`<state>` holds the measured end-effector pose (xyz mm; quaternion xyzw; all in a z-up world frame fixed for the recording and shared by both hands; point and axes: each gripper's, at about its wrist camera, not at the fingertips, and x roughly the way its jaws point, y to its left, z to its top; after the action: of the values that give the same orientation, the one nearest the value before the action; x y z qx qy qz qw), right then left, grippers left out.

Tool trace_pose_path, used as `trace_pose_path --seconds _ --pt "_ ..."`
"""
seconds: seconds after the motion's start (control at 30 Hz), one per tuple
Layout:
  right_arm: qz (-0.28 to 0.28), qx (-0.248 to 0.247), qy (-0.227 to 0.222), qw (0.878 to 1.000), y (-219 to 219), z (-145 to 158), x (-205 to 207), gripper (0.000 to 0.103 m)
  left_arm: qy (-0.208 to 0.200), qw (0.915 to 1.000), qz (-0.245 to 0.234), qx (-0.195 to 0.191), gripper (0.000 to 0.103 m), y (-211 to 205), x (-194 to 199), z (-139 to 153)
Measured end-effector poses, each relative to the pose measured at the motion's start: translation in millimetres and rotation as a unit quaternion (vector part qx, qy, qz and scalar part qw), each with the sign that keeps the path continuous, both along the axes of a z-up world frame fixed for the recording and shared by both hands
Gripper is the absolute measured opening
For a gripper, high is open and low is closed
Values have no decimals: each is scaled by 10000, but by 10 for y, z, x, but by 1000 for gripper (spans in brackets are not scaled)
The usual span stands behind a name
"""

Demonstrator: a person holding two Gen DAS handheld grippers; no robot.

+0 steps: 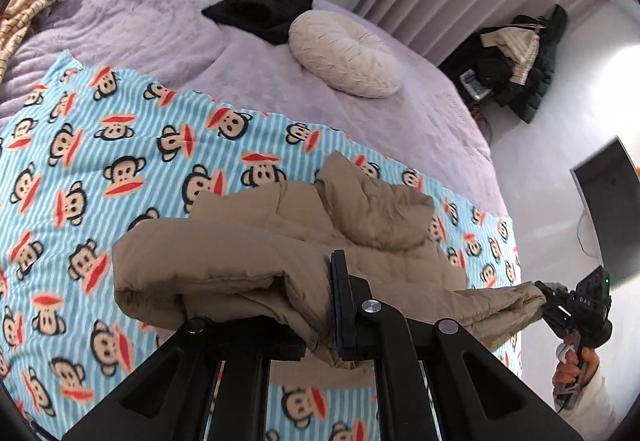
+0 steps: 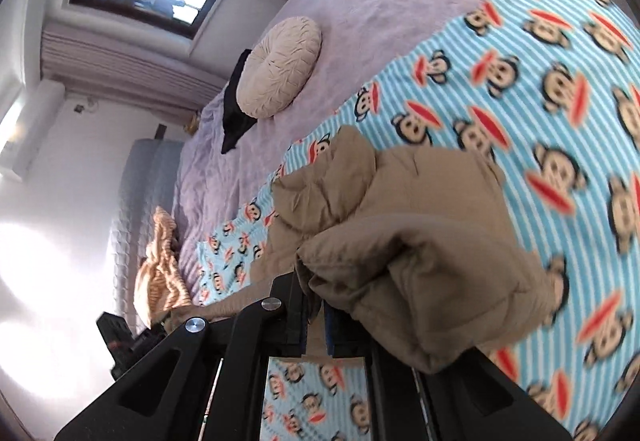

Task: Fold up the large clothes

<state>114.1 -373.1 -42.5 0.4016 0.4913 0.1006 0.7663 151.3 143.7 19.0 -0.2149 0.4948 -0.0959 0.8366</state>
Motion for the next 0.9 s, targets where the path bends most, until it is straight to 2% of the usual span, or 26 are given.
trace_pose_path --seconds 0.13,0.3,0.5,0.6,0.7,0.77,0.8,0.83,0.87,0.9 --pt "113 -209 141 9996 2 -202 420 6 201 9995 -42 220 11 -55 438 -282" --pt "117 -404 380 9984 14 -570 873 6 531 9978 -91 384 11 -94 953 -879" --pt "-189 -368 1102 9931 -16 -1374 1253 6 1043 9914 109 785 11 -229 1308 -1659" --pt "-290 -416 1325 9899 1 -1645 1332 6 1155 9897 235 814 13 -256 1385 -1850" --pt "-427 -294 1437 9883 -16 -1746 1341 7 1120 9901 269 807 15 -244 1370 -1781" --pt "-362 -221 1435 9887 -35 -1701 1328 14 829 9923 172 905 37 -219 1257 -1587" --pt "-285 -256 1390 9896 -34 -1657 1324 17 665 9929 153 970 74 -198 1190 -1478" --pt "-185 -366 1307 9906 -35 -1569 1309 27 374 9917 239 1210 103 -165 1069 -1285" --pt "-107 -528 1173 9916 -30 -1453 1280 50 86 9898 309 1388 103 -136 966 -1135" --pt "-75 -660 1056 9922 -19 -1357 1252 62 -60 9891 282 1441 103 -106 925 -1038"
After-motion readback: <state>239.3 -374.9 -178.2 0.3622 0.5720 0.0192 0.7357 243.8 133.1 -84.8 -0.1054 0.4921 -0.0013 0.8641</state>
